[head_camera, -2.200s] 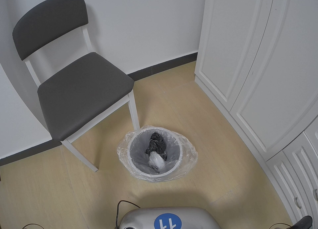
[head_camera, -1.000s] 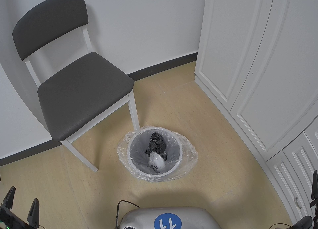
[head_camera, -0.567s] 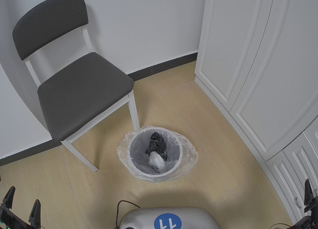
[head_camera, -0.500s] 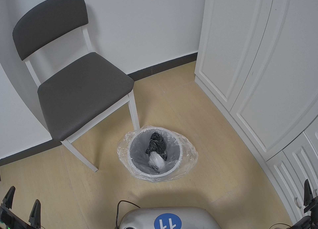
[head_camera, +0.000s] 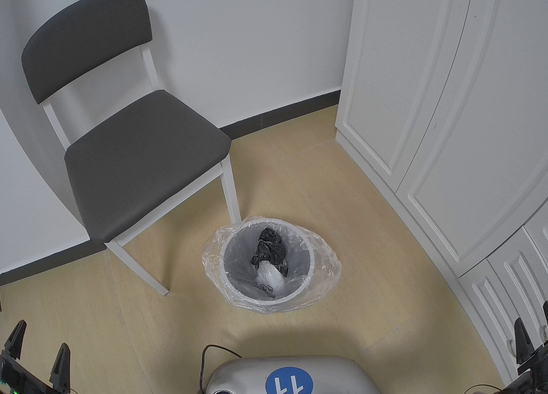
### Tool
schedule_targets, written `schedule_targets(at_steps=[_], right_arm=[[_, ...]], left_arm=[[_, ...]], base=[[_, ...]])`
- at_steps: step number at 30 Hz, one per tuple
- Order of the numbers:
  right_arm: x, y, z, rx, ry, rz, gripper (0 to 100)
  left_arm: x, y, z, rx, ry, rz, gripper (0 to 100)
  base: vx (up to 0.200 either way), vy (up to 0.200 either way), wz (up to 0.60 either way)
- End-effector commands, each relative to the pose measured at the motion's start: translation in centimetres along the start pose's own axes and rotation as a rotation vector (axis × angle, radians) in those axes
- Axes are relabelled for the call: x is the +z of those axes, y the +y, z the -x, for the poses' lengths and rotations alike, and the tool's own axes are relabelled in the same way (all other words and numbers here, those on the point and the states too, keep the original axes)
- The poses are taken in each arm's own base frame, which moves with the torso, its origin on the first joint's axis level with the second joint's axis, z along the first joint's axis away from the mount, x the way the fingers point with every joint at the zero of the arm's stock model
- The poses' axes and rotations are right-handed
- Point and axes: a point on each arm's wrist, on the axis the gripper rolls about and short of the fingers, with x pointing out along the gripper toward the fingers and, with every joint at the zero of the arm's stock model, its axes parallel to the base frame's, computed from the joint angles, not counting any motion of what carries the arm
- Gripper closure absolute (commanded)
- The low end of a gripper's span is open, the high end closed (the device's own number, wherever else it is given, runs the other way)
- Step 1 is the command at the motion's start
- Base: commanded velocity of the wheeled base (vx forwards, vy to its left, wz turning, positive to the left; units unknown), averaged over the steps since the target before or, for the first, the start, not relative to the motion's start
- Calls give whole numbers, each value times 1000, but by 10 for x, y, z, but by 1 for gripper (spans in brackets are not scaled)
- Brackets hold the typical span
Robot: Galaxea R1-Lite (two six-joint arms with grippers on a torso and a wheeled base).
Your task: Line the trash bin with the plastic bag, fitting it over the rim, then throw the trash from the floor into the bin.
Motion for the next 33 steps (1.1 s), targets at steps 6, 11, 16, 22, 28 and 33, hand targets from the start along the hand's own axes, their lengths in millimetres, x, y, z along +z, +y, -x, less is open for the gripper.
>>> schedule_targets(at_steps=[6,11,16,22,28,33], right_arm=[[-4,0,0,-7,6,19,0],[-4,-1,1,-40,12,179,0],[-5,3,1,166,3,255,0],[-4,1,1,51,5,209,0],[-5,-3,0,-122,5,65,0],[-5,-3,1,-110,12,18,0]], left_arm=[[-5,0,0,0,4,-1,0],[-5,0,0,0,4,-3,0],[-5,0,0,-1,4,-6,0],[-5,0,0,2,7,3,0],[-5,0,0,2,7,5,0],[-5,0,0,6,7,3,0]], base=[[0,0,0],[0,0,0],[0,0,0],[0,0,0],[0,0,0],[0,0,0]])
